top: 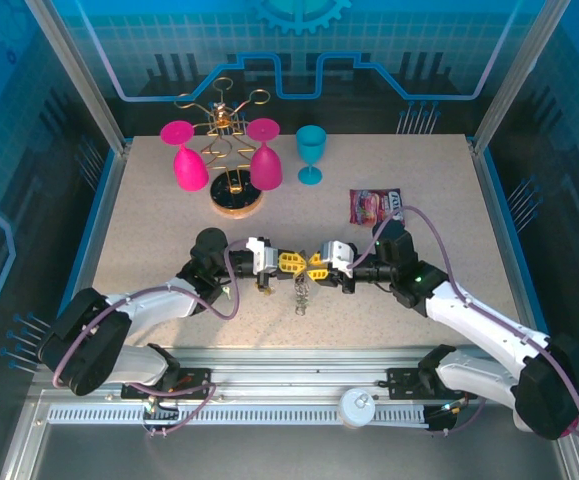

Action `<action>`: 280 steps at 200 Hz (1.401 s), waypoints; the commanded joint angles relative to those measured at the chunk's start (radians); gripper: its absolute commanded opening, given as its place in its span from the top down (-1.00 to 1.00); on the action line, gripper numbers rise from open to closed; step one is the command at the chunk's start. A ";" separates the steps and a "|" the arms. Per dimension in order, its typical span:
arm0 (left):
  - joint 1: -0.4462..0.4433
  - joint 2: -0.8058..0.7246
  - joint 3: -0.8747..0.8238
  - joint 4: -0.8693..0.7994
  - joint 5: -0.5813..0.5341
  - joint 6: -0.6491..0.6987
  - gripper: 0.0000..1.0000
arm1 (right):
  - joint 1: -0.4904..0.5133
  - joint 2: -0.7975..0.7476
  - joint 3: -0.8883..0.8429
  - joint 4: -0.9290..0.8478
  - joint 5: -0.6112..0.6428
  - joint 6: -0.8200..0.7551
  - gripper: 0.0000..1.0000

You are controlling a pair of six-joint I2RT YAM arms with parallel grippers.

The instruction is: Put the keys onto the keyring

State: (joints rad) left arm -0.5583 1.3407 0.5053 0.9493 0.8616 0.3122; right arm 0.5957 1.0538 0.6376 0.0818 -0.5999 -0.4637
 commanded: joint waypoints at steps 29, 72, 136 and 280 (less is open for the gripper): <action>0.009 0.007 0.012 0.062 0.027 -0.012 1.00 | 0.009 -0.040 -0.025 0.056 -0.002 0.014 0.59; 0.008 0.011 0.012 0.069 0.030 -0.019 1.00 | 0.009 -0.038 -0.028 0.084 -0.021 0.026 0.68; 0.008 0.014 0.013 0.068 0.012 -0.018 1.00 | 0.009 -0.032 -0.032 0.116 -0.035 0.048 1.00; -0.005 -0.117 0.051 -0.434 -0.162 0.185 0.60 | 0.027 0.044 0.101 -0.137 0.022 -0.011 1.00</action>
State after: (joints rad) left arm -0.5568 1.2327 0.5175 0.6155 0.7071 0.4362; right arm 0.5980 1.0870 0.6819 -0.0097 -0.5739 -0.4393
